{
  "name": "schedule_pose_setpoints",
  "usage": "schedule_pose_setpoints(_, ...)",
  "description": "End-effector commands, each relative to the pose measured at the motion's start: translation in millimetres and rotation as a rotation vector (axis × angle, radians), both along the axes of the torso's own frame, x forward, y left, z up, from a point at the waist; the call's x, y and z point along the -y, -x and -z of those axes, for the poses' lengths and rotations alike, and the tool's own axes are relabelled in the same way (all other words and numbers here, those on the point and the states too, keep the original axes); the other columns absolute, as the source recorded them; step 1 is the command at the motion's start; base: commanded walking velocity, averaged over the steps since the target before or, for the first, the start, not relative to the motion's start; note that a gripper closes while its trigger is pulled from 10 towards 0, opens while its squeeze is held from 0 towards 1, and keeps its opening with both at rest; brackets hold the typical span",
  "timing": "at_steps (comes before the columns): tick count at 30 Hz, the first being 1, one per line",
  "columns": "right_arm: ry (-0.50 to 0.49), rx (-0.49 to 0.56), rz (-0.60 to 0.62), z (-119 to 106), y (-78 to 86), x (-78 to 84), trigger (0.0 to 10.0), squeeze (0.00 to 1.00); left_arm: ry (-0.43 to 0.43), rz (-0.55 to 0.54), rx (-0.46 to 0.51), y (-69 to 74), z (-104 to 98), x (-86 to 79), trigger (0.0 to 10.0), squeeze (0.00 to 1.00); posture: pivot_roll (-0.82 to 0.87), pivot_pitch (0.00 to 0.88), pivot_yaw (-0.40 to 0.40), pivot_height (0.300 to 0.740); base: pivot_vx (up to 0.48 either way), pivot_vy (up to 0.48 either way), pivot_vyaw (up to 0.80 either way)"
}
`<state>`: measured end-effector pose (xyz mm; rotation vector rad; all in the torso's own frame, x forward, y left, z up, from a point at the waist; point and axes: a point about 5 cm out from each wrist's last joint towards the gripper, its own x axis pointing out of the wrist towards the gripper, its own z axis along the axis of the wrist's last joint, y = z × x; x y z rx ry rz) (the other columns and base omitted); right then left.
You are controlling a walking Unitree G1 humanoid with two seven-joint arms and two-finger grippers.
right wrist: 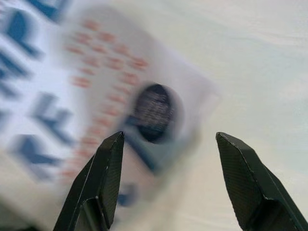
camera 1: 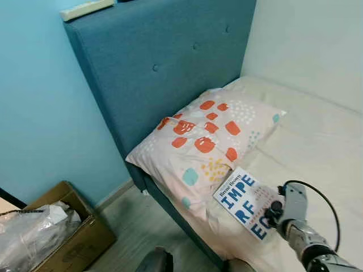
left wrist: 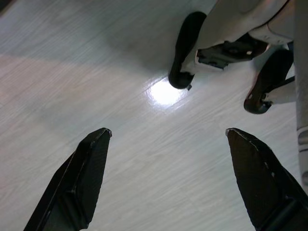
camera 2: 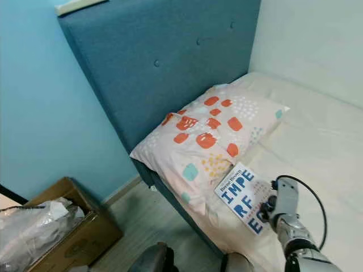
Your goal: Clean up the room
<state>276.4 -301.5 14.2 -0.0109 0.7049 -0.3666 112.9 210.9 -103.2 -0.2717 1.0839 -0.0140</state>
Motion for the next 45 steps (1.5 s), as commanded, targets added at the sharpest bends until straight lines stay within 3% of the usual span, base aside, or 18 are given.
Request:
schedule_pose_setpoints(1, 0.033, -0.067, 0.035, 9, 12.1, 5.3, 10.0, 0.00, 0.002, -0.016, -0.027, 8.4, 3, 0.5, 10.0, 0.00, 0.16, 0.215, 0.039, 0.633, 0.000, 0.000, 0.00)
schedule_pose_setpoints(9, 0.082, -0.094, 0.118, 10, 19.9, 14.1, 10.0, 0.00, 0.013, -0.024, -0.014, 0.2, 2, 8.4, 10.0, 0.00, 0.14, 0.181, 0.025, 0.633, 0.000, 0.000, 0.00)
schedule_pose_setpoints(13, 0.034, -0.011, 0.113, 8, 11.7, 5.9, 10.0, 0.00, 0.012, -0.027, -0.013, -2.2, 2, 10.0, 10.0, 0.00, 0.14, 0.161, 0.016, 0.633, 0.000, 0.000, 0.00)
schedule_pose_setpoints(15, -0.272, 0.146, 0.004, 17, -2.4, -44.3, 10.0, 0.00, 0.001, -0.033, -0.012, -10.6, 1, 12.3, 10.0, 0.00, 0.11, 0.120, 0.003, 0.633, 0.000, 0.000, 0.00)
schedule_pose_setpoints(16, -0.272, 0.146, 0.004, 17, -2.4, -44.3, 10.0, 0.00, 0.001, -0.033, -0.012, -10.6, 1, 12.3, 10.0, 0.00, 0.11, 0.120, 0.003, 0.633, 0.000, 0.000, 0.00)
schedule_pose_setpoints(18, -0.327, 0.157, -0.126, 24, -2.1, -69.9, 10.0, 0.00, -0.008, -0.031, -0.003, -17.9, -1, 13.4, 10.0, 0.00, 0.10, 0.101, 0.000, 0.633, 0.000, 0.000, 0.00)
schedule_pose_setpoints(19, -0.327, 0.157, -0.126, 24, -2.1, -69.9, 10.0, 0.00, -0.008, -0.031, -0.003, -17.9, -1, 13.4, 10.0, 0.00, 0.10, 0.101, 0.000, 0.633, 0.000, 0.000, 0.00)
schedule_pose_setpoints(20, -0.368, 0.170, -0.189, 29, 0.7, -86.1, 10.0, 0.00, -0.008, -0.033, 0.014, -26.4, -4, 15.0, 10.0, 0.00, 0.09, 0.085, 0.000, 0.638, 0.000, 0.000, 0.00)
schedule_pose_setpoints(22, -0.391, 0.177, -0.201, 32, 2.5, -92.1, 10.0, 0.00, -0.006, -0.035, 0.025, -30.7, -5, 15.9, 10.0, 0.00, 0.09, 0.085, 0.000, 0.643, 0.000, 0.000, 0.00)
schedule_pose_setpoints(23, -0.436, 0.204, -0.217, 34, 5.1, -102.1, 10.0, 0.00, 0.000, -0.035, 0.051, -42.5, -9, 19.3, 10.0, 0.00, 0.09, 0.062, 0.004, 0.653, 0.000, 0.000, 0.00)
schedule_pose_setpoints(26, -0.429, 0.205, -0.217, 35, 5.4, -101.5, 10.0, 0.00, 0.002, -0.031, 0.065, -49.7, -11, 21.7, 10.0, 0.00, 0.07, 0.043, 0.011, 0.663, 0.000, 0.000, 0.00)
schedule_pose_setpoints(30, -0.360, 0.211, -0.202, 28, 0.5, -86.1, 10.0, 0.00, -0.003, -0.019, 0.083, -62.8, -16, 25.7, 10.0, 0.00, 0.05, 0.018, 0.015, 0.677, 0.000, 0.000, 0.00)
schedule_pose_setpoints(33, -0.273, 0.201, -0.168, 21, -3.3, -70.2, 10.0, 0.00, -0.005, -0.017, 0.097, -72.5, -20, 28.3, 10.0, 0.00, 0.03, 0.008, 0.024, 0.692, 0.000, 0.000, 0.00)
schedule_pose_setpoints(38, -0.119, 0.136, -0.083, 23, 4.3, -48.8, 10.0, 0.00, 0.010, -0.001, 0.110, -79.7, -23, 37.0, 10.0, 0.00, 0.02, 0.000, 0.029, 0.711, 0.000, 0.000, 0.00)
schedule_pose_setpoints(40, -0.164, 0.228, -0.078, 16, -0.2, -49.0, 10.0, 0.00, 0.014, 0.007, 0.107, -78.7, -22, 40.1, 10.0, 0.00, 0.02, 0.000, 0.030, 0.721, 0.000, 0.000, 0.00)
schedule_pose_setpoints(41, -0.256, 0.338, -0.114, 8, -8.3, -56.8, 10.0, 0.00, 0.016, 0.015, 0.101, -76.3, -21, 41.3, 10.0, 0.00, 0.02, 0.000, 0.030, 0.731, 0.000, 0.000, 0.00)
schedule_pose_setpoints(45, -0.309, 0.364, -0.201, 6, -13.1, -70.4, 10.0, 0.00, 0.011, 0.024, 0.090, -72.4, -19, 40.4, 10.0, 0.00, 0.02, 0.000, 0.026, 0.740, 0.000, 0.000, 0.00)
